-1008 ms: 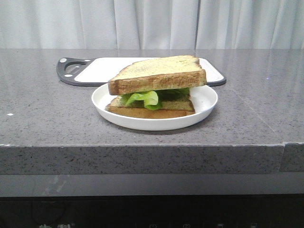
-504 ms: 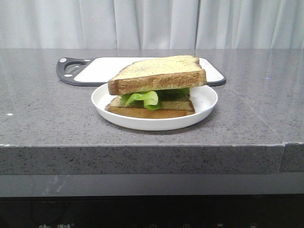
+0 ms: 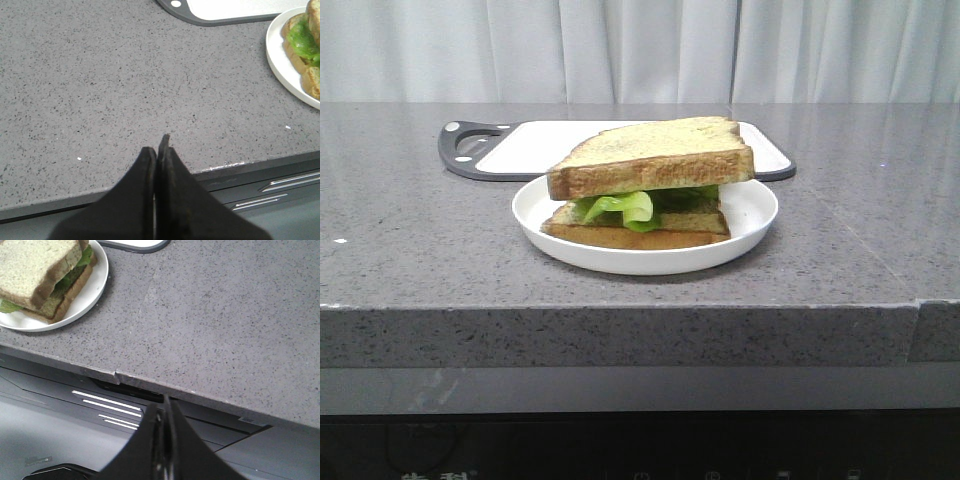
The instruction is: Left arm grabs bread, right arm adds lettuce
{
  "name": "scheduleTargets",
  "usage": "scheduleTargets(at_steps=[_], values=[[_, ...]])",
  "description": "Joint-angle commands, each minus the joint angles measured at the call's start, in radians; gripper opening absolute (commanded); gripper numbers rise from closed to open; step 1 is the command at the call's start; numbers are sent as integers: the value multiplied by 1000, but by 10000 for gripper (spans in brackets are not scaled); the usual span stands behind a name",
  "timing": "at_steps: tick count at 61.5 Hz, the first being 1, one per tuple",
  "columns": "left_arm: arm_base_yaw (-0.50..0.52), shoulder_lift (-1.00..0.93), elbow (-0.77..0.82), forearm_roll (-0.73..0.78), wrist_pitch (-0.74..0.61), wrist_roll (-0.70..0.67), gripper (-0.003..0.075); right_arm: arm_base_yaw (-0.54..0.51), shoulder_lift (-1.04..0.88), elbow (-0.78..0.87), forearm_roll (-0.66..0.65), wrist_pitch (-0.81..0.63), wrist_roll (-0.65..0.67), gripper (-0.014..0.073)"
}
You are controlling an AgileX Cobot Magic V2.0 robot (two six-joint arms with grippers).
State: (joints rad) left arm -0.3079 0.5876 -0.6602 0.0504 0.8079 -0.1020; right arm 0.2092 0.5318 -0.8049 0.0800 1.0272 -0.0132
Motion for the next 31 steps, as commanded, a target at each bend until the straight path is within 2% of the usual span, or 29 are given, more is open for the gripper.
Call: scheduleTargets(at_steps=[1, 21, 31], values=[[1, 4, -26, 4, -72, -12, -20, -1, 3, -24, -6, -51, 1, -118], [1, -3, -20, 2, -77, -12, -20, -1, 3, -24, -6, -50, 1, -118], [81, -107, 83, 10, -195, -12, -20, -1, 3, -24, -5, -50, 1, -118]])
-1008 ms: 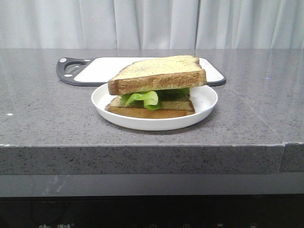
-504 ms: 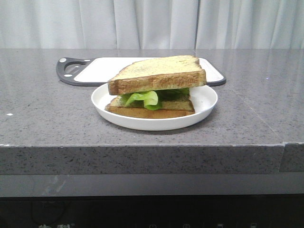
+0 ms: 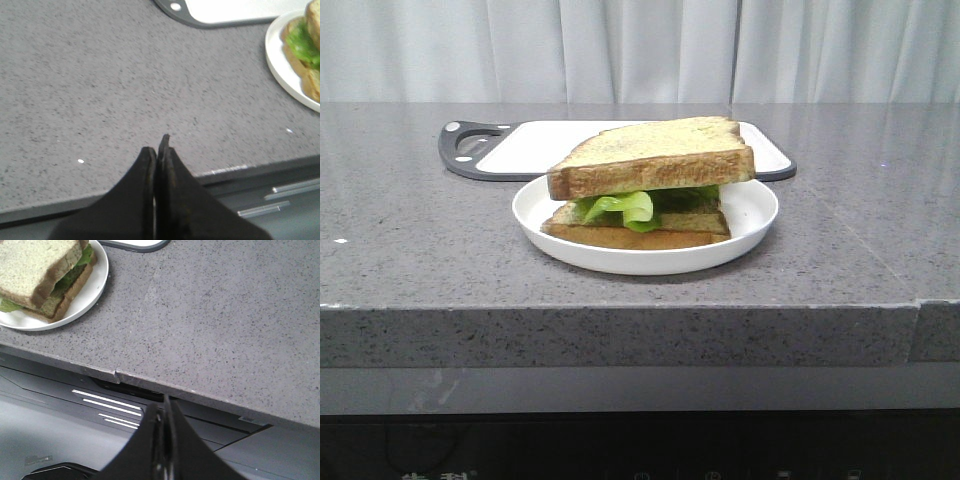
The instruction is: Left arm grabs bread, right arm adds lettuce
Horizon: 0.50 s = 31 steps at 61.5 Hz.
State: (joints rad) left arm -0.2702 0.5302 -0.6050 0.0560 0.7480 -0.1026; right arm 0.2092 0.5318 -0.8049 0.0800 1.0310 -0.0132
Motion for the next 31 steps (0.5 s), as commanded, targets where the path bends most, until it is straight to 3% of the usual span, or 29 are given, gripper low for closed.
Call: scheduleTargets(at_steps=[1, 14, 31], values=[[61, -71, 44, -4, -163, -11, -20, -1, 3, -24, -5, -54, 1, -118], [193, -298, 295, -134, -443, -11, -20, -1, 3, -24, -5, -54, 1, -118], [219, -487, 519, -153, -636, -11, -20, -1, 3, -24, -5, -54, 1, -118]])
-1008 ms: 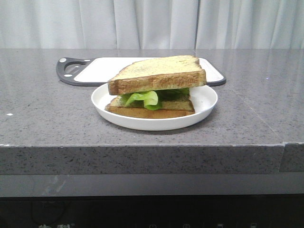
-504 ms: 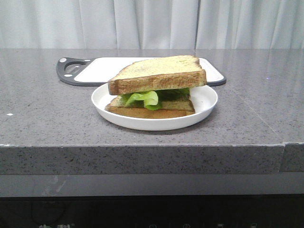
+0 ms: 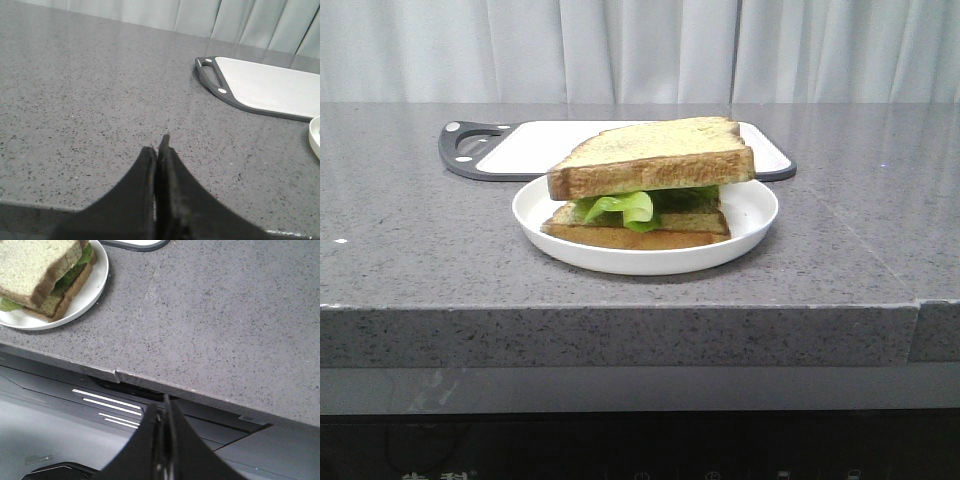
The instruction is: Left arm grabs bread, right arm adds lettuce
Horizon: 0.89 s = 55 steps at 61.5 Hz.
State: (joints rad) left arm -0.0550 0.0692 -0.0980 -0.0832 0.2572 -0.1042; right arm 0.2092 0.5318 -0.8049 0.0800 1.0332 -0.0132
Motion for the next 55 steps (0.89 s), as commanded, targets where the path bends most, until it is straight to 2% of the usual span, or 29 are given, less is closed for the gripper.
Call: scheduleTargets(at_steps=[1, 13, 16, 37, 46, 55], values=[[4, -33, 23, -14, -155, -10, -20, -1, 3, -24, -5, -56, 1, -118], [4, -92, 111, -14, -257, -10, -20, -1, 3, -24, -6, -55, 1, -118], [4, -94, 107, -15, -227, -10, -20, -1, 3, -24, -6, -51, 1, -118], [4, -90, 108, 6, -238, -8, -20, -1, 3, -24, -6, -44, 1, -118], [4, -90, 108, 6, -294, 114, -20, -1, 3, -24, -6, -44, 1, -118], [4, -90, 108, 6, -330, 114, -20, -1, 3, -24, -6, -44, 1, -118]])
